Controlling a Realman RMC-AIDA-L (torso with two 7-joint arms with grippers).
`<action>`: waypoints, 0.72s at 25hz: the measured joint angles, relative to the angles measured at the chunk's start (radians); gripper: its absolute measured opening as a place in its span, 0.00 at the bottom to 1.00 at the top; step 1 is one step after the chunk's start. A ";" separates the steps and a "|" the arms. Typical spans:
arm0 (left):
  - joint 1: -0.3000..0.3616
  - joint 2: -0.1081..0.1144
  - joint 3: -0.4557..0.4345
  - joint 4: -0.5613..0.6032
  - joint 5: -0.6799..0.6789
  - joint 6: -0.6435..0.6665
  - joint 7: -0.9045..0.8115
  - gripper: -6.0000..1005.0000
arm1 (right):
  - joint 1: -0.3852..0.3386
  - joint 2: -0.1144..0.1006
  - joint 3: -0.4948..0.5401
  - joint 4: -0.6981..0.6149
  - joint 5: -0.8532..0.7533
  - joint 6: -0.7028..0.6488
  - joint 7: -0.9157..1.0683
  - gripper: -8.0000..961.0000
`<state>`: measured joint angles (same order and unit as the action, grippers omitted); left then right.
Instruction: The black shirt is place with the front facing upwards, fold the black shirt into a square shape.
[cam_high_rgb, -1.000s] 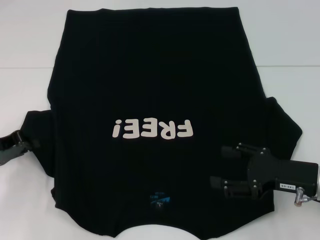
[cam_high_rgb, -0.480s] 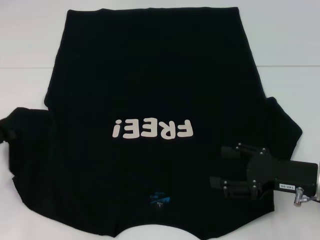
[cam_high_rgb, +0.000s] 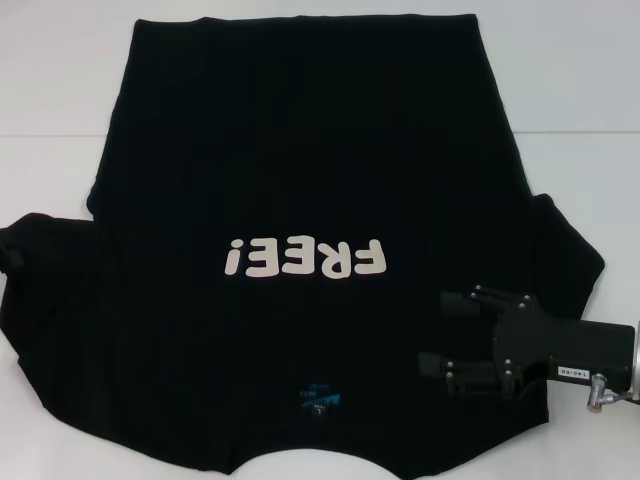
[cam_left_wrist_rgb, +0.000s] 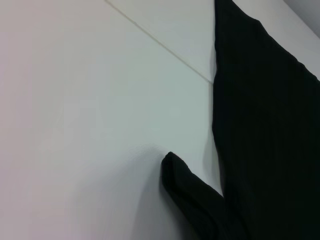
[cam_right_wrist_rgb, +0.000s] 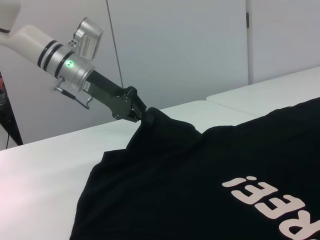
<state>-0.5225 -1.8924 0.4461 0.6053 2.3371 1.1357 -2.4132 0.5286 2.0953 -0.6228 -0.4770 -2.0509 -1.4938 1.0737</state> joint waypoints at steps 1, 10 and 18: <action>-0.001 0.000 0.000 0.004 0.006 0.000 -0.002 0.02 | 0.000 0.000 0.000 0.000 0.000 0.000 0.000 0.95; -0.028 0.008 0.000 0.025 0.018 0.053 -0.037 0.02 | 0.004 0.000 -0.001 0.000 0.000 0.000 0.000 0.95; -0.064 0.007 0.000 0.083 0.019 0.118 -0.074 0.02 | 0.008 0.000 -0.004 0.001 0.000 0.000 0.000 0.95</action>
<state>-0.5866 -1.8854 0.4464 0.6886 2.3563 1.2541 -2.4868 0.5368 2.0953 -0.6271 -0.4762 -2.0509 -1.4941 1.0738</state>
